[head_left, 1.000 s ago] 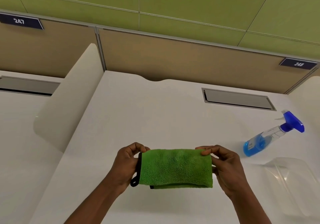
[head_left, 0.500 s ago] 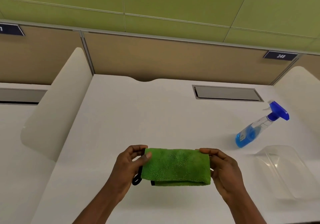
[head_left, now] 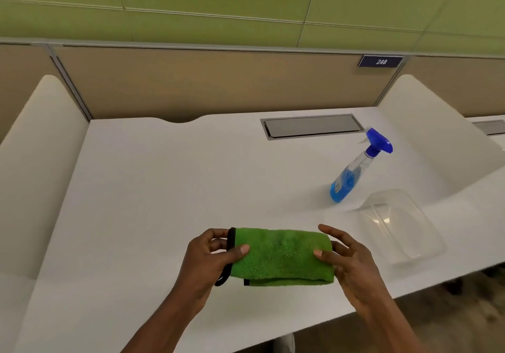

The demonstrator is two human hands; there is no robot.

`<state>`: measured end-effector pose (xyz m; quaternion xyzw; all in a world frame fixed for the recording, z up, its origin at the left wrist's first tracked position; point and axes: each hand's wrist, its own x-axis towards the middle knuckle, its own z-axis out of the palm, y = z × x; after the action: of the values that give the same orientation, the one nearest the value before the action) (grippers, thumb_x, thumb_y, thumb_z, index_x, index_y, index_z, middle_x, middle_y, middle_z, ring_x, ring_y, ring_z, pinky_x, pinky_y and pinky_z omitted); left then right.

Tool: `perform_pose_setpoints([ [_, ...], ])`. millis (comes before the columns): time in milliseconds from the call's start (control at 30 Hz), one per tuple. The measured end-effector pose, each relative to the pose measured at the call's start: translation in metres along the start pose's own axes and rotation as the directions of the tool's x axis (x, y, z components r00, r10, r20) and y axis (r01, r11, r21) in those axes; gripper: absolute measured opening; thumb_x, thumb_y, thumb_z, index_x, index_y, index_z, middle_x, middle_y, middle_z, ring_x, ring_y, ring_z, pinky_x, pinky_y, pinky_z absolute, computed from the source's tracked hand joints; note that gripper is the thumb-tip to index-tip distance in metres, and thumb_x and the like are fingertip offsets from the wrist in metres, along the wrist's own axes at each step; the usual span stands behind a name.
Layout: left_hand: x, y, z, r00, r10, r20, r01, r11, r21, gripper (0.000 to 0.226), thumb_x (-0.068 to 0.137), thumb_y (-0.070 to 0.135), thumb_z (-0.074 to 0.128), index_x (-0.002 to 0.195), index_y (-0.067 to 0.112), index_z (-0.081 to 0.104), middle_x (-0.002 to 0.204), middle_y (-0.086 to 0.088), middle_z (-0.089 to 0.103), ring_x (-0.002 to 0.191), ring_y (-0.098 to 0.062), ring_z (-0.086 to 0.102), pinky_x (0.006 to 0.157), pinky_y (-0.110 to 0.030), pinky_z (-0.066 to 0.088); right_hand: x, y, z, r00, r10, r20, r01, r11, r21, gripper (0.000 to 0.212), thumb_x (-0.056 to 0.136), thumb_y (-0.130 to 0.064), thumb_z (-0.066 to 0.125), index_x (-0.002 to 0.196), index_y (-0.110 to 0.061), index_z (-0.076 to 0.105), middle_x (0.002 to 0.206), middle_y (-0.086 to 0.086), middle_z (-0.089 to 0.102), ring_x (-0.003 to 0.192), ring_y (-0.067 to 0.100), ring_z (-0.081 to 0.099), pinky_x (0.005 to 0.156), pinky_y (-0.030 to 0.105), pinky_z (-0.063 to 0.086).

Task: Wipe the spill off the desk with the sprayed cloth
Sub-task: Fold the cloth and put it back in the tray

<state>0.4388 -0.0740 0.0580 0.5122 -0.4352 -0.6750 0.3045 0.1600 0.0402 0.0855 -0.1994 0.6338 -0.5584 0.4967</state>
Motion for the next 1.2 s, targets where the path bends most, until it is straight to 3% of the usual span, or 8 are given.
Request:
perform_pose_setpoints([
  [233, 0.005, -0.007, 0.070, 0.999, -0.022, -0.041, 0.027, 0.993, 0.113, 0.036, 0.078, 0.011, 0.096, 0.109, 0.014, 0.076, 0.096, -0.007, 0.085, 0.090, -0.029, 0.084, 0.087, -0.053, 0.068, 0.005, 0.001, -0.062, 0.997, -0.020, -0.080, 0.012, 0.995, -0.102, 0.060, 0.069, 0.000, 0.089, 0.124, -0.017, 0.073, 0.106, 0.020, 0.080, 0.100, 0.036, 0.078, 0.090, 0.053, 0.063],
  [400, 0.004, -0.014, 0.143, 0.996, -0.014, -0.089, 0.031, 0.979, 0.201, 0.031, 0.081, 0.017, 0.095, 0.105, 0.021, 0.076, 0.093, 0.000, 0.085, 0.088, -0.024, 0.083, 0.074, -0.040, 0.065, 0.021, -0.008, -0.122, 0.990, -0.065, -0.122, 0.043, 0.984, -0.176, 0.053, 0.076, 0.006, 0.085, 0.118, -0.023, 0.076, 0.100, 0.014, 0.081, 0.093, 0.034, 0.080, 0.078, 0.046, 0.066],
  [600, 0.001, -0.021, 0.253, 0.996, -0.013, -0.093, 0.039, 0.958, 0.285, 0.032, 0.081, 0.021, 0.096, 0.103, 0.019, 0.073, 0.094, -0.003, 0.082, 0.083, -0.022, 0.082, 0.076, -0.049, 0.069, 0.049, -0.042, -0.216, 0.969, -0.148, -0.196, 0.075, 0.939, -0.336, 0.054, 0.076, 0.004, 0.086, 0.114, -0.034, 0.075, 0.095, 0.003, 0.083, 0.088, 0.022, 0.081, 0.076, 0.042, 0.067],
  [767, 0.013, -0.021, 0.341, 0.995, 0.023, -0.092, 0.008, 0.945, 0.327, 0.036, 0.079, 0.028, 0.097, 0.102, 0.022, 0.070, 0.099, -0.001, 0.078, 0.088, -0.023, 0.081, 0.075, -0.050, 0.069, 0.080, -0.071, -0.284, 0.958, -0.212, -0.193, 0.090, 0.861, -0.500, 0.055, 0.079, -0.005, 0.086, 0.119, -0.039, 0.071, 0.105, 0.000, 0.079, 0.095, 0.020, 0.077, 0.079, 0.044, 0.067],
  [933, 0.032, -0.022, 0.396, 0.996, 0.030, -0.089, 0.005, 0.930, 0.366, 0.038, 0.080, 0.030, 0.096, 0.102, 0.021, 0.067, 0.098, -0.004, 0.076, 0.090, -0.025, 0.079, 0.080, -0.051, 0.068, 0.111, -0.088, -0.322, 0.944, -0.268, -0.190, 0.081, 0.751, -0.655, 0.057, 0.080, -0.011, 0.086, 0.128, -0.035, 0.068, 0.107, -0.001, 0.076, 0.092, 0.018, 0.074, 0.071, 0.040, 0.065],
  [1200, 0.058, -0.036, 0.433, 0.992, -0.002, -0.129, 0.061, 0.889, 0.454, 0.039, 0.079, 0.031, 0.095, 0.098, 0.018, 0.064, 0.099, -0.005, 0.074, 0.093, -0.027, 0.077, 0.086, -0.052, 0.065, 0.142, -0.076, -0.337, 0.938, -0.298, -0.179, 0.045, 0.614, -0.788, 0.056, 0.084, -0.012, 0.082, 0.135, -0.027, 0.066, 0.118, 0.008, 0.076, 0.101, 0.030, 0.072, 0.088, 0.051, 0.063],
])
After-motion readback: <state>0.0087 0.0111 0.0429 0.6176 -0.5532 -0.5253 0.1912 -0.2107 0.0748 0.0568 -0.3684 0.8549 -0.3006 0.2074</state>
